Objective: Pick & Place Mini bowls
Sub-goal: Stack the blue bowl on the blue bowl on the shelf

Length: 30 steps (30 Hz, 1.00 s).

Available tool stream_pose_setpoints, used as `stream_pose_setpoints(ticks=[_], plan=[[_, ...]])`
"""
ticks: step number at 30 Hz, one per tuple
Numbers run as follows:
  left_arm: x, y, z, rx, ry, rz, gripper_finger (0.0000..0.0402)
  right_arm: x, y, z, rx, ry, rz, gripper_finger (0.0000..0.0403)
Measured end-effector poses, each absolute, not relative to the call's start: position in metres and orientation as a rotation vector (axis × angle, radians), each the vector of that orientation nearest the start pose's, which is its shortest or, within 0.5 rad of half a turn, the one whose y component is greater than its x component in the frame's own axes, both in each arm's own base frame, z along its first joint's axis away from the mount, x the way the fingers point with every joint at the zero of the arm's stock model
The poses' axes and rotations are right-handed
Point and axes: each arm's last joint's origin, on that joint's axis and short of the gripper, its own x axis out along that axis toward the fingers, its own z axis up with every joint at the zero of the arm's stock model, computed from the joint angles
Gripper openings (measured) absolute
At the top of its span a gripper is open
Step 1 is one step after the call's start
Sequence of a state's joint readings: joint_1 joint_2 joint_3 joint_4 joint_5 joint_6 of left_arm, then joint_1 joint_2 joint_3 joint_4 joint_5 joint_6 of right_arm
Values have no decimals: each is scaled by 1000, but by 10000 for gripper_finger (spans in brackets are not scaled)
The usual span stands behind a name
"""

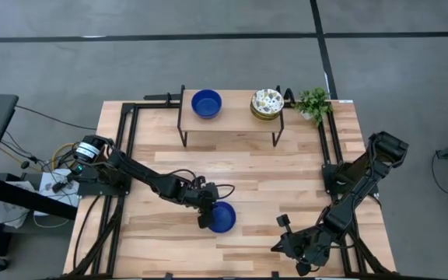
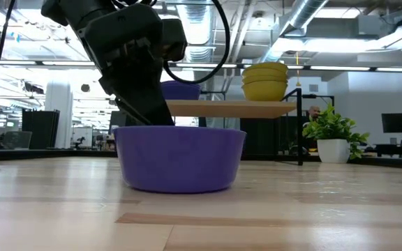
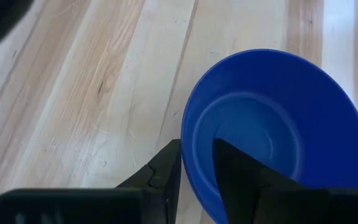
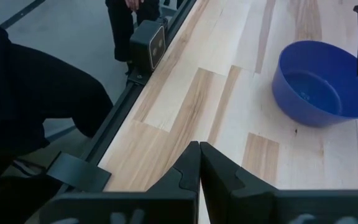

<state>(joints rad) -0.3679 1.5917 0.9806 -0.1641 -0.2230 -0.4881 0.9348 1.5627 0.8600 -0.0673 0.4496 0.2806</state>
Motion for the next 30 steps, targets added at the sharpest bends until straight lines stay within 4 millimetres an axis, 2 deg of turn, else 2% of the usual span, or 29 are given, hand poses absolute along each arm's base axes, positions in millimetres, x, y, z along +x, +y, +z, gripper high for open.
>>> stream_pose_setpoints(ticks=[16, 30], plan=[[310, -113, 209, -257, 748, 51, 93, 195, 243, 190, -229, 651, 369, 1], [310, -113, 209, -267, 757, 29, 172, 195, 243, 190, -228, 652, 371, 1]])
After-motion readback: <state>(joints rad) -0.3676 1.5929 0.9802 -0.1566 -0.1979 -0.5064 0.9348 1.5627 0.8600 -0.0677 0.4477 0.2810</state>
